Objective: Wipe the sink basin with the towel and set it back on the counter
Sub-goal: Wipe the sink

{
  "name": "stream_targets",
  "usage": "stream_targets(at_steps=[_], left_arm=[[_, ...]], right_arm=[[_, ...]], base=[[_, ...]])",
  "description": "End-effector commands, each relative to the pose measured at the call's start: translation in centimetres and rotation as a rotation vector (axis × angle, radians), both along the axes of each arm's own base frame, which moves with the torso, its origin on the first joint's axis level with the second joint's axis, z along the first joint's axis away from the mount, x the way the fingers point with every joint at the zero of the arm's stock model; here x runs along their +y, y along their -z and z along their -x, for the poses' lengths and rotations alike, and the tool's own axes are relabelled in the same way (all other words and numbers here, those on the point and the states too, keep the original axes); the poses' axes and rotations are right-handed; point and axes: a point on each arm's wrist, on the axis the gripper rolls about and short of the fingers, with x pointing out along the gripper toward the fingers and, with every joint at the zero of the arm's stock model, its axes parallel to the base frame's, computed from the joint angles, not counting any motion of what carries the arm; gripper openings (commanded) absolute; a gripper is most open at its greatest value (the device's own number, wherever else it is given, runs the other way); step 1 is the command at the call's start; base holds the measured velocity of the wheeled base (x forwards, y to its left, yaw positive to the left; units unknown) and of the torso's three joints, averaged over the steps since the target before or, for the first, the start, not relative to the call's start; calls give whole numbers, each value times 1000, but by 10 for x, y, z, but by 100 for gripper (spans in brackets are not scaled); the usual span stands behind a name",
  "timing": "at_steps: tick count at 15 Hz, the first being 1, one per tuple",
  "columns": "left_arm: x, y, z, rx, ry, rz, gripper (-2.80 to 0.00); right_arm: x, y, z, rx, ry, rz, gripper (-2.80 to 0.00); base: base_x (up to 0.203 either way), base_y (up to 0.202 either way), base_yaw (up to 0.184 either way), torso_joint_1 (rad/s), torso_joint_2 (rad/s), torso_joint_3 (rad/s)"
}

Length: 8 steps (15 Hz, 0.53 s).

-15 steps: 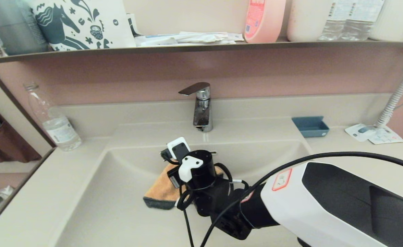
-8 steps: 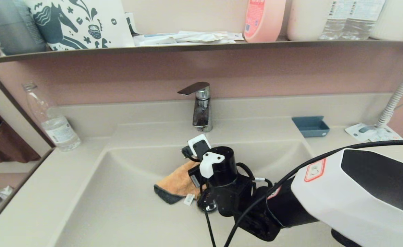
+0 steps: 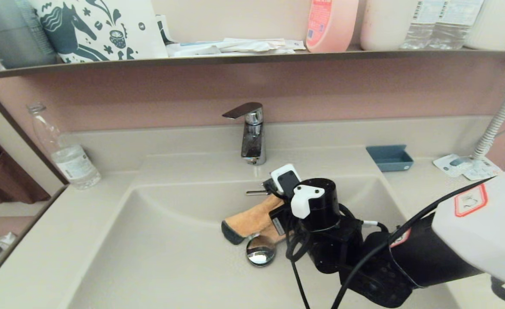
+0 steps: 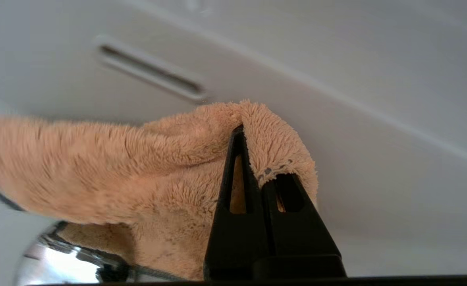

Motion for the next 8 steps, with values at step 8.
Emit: stream_targets(at_steps=[8], left_arm=[[0, 0, 0, 2, 0, 2, -280]], right_arm=[[-78, -17, -9, 6, 167, 6, -280]], base=[[0, 0, 0, 0, 0, 0]])
